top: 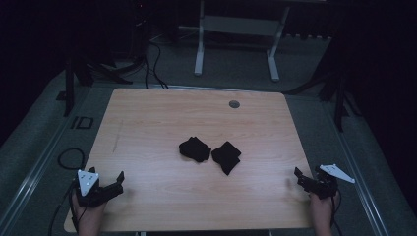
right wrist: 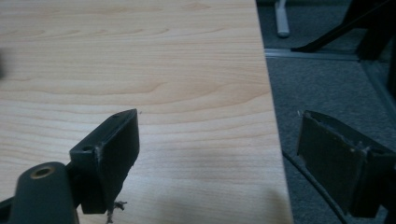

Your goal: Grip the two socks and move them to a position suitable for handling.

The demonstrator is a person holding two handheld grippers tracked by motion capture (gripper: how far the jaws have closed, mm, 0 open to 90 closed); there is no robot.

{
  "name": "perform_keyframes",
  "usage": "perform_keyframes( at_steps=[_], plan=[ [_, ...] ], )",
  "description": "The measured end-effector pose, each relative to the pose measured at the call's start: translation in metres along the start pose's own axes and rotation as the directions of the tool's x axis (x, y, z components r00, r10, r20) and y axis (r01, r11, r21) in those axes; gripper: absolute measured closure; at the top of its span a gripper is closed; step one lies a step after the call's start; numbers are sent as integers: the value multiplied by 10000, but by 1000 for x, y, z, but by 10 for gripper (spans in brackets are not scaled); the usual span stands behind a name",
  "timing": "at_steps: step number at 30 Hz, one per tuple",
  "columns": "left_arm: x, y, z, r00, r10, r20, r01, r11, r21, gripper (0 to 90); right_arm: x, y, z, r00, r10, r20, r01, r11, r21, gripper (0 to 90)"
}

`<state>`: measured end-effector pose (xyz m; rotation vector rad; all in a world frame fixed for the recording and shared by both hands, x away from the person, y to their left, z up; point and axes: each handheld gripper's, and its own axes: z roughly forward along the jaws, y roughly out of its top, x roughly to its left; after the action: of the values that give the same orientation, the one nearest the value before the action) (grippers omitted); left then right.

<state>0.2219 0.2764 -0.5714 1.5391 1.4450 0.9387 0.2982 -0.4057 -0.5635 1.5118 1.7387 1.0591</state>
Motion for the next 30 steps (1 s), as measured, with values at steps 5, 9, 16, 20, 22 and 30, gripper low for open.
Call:
perform_keyframes(
  at_steps=[5,9,16,20,22,30],
  plan=[
    [0,0,0,10000,-55,18,55,10000,-30,21,0,5,1,9998,40,-205,-35,9997,259,135],
    [-1,1,-2,9997,-35,-225,25,9990,-453,21,3,8,2,9992,101,-389,-79,9983,574,135],
    [-3,1,-1,9996,-242,-140,235,9985,-502,21,7,10,9,9966,269,-782,-174,9928,1189,132],
    [-5,2,0,9996,-267,108,272,9989,-394,21,13,14,11,9944,147,-1042,-28,9935,1140,129],
    [-8,2,0,9999,-136,89,140,9991,-393,21,16,16,13,9934,38,-1150,93,9935,1133,128],
    [-13,6,-4,9969,-720,323,732,9966,-377,21,37,27,25,9791,-221,-2023,483,9909,1253,130]
  ],
)
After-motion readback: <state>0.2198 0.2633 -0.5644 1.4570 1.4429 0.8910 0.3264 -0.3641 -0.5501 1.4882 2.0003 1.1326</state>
